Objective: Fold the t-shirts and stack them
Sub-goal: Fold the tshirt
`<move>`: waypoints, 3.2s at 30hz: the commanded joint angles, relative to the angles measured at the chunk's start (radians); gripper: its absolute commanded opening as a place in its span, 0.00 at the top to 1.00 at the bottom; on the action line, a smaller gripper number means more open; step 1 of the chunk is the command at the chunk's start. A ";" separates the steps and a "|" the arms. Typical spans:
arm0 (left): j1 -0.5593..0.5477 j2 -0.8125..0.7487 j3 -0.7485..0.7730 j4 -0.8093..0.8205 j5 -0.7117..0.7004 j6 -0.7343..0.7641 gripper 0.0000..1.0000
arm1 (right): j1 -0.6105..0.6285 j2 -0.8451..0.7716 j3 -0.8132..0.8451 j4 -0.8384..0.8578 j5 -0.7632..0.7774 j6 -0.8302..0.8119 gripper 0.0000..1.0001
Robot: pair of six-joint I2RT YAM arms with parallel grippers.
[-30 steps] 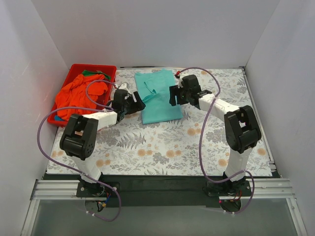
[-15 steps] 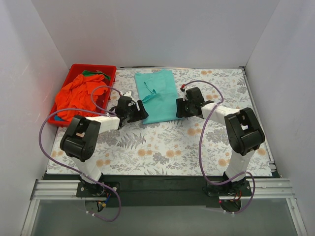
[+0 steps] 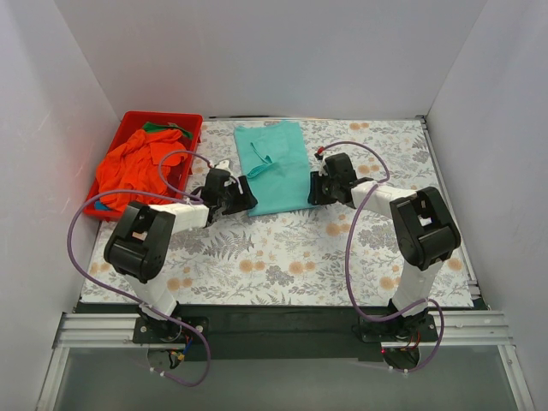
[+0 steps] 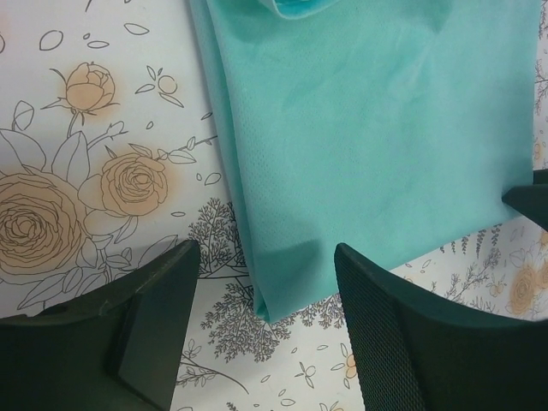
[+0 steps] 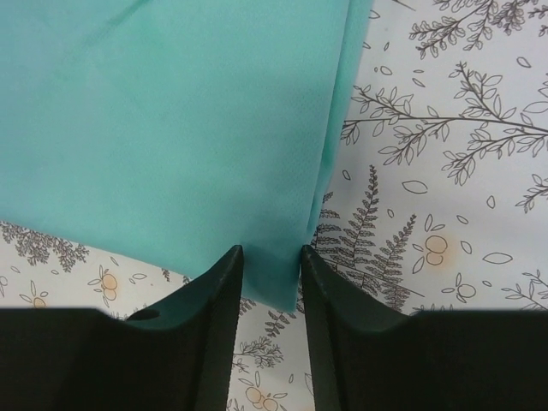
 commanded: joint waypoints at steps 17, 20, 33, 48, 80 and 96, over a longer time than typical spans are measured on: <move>-0.057 -0.017 -0.007 -0.100 -0.061 0.001 0.58 | -0.009 0.011 -0.062 0.041 -0.026 0.024 0.64; -0.060 -0.023 -0.018 -0.111 -0.070 -0.003 0.61 | -0.009 0.008 -0.063 0.046 -0.028 0.026 0.64; -0.074 -0.008 -0.044 -0.099 -0.038 -0.022 1.00 | -0.011 0.013 -0.069 0.055 -0.046 0.030 0.86; -0.100 -0.350 -0.125 -0.159 -0.064 -0.040 1.00 | -0.002 -0.335 -0.256 0.026 -0.051 0.039 0.99; -0.301 -0.625 -0.159 -0.190 -0.210 -0.092 1.00 | 0.144 -0.673 -0.137 -0.215 0.287 0.056 0.99; -0.098 -0.408 -0.082 -0.035 0.072 -0.062 1.00 | 0.100 -0.380 0.115 -0.187 0.277 -0.008 0.99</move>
